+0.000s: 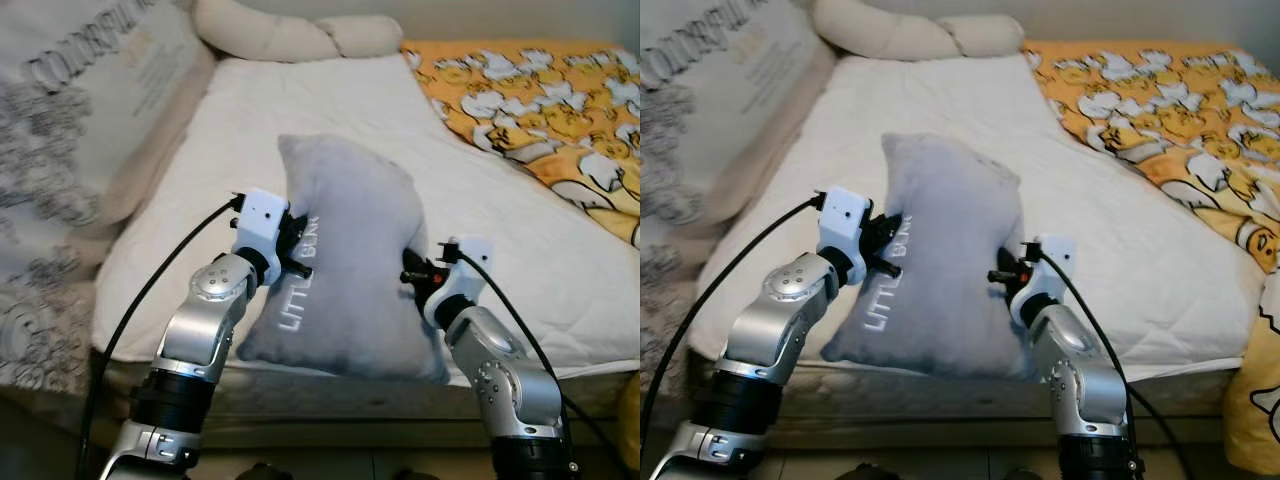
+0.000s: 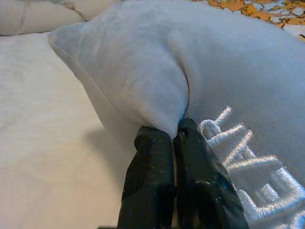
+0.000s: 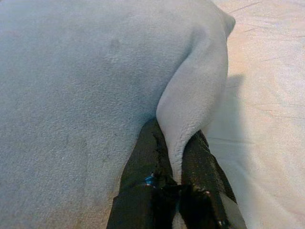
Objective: Clean up the room
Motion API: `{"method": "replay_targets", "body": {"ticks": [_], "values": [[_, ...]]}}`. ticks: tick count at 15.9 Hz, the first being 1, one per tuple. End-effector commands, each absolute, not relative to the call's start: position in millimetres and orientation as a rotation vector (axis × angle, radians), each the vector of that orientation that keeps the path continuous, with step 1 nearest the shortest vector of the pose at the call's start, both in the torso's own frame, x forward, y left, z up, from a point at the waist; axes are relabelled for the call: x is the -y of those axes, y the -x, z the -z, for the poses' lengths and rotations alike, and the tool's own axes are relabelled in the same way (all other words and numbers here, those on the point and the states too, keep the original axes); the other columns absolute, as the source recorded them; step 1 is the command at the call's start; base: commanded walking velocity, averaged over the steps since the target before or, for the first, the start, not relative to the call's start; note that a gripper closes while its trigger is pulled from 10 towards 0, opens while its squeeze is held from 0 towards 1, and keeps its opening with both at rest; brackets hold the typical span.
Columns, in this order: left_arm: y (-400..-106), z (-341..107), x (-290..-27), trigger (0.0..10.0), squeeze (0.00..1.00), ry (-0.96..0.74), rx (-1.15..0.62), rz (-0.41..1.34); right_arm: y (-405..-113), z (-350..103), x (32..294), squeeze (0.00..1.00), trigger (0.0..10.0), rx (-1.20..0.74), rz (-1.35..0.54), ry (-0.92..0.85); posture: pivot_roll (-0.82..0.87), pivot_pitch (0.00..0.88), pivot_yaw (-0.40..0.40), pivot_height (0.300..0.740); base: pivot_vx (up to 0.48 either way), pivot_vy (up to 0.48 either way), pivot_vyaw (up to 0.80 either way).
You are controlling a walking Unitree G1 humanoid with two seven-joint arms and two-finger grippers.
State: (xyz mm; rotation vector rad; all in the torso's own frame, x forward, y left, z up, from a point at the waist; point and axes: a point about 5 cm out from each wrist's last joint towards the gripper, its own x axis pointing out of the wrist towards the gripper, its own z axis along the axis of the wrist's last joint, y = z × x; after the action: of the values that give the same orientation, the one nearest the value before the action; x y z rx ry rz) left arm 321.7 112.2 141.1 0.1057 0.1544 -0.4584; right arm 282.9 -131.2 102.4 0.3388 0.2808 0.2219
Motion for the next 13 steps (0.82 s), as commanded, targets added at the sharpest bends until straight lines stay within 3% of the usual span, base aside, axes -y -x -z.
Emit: {"method": "replay_targets", "body": {"ticks": [1,5,13], "values": [[-324.4,-148.5,-113.7,10.0,0.00,-0.108,-0.123,0.453,-286.6,-110.2,125.0,0.00,10.0,-0.253,-0.254,-0.342,-0.09,0.000,0.033,0.740,0.000,0.289,0.00],[-324.9,-149.6,-115.0,10.0,0.00,-0.110,-0.122,0.451,-287.1,-110.4,123.0,0.00,10.0,-0.258,-0.264,-0.346,-0.08,0.000,0.031,0.740,0.000,0.292,-0.51],[-326.6,-150.1,-116.0,10.0,0.00,-0.113,-0.127,0.461,-286.8,-108.8,121.3,0.00,10.0,-0.258,-0.254,-0.353,-0.08,0.000,0.050,0.740,0.000,0.317,0.00]]}}
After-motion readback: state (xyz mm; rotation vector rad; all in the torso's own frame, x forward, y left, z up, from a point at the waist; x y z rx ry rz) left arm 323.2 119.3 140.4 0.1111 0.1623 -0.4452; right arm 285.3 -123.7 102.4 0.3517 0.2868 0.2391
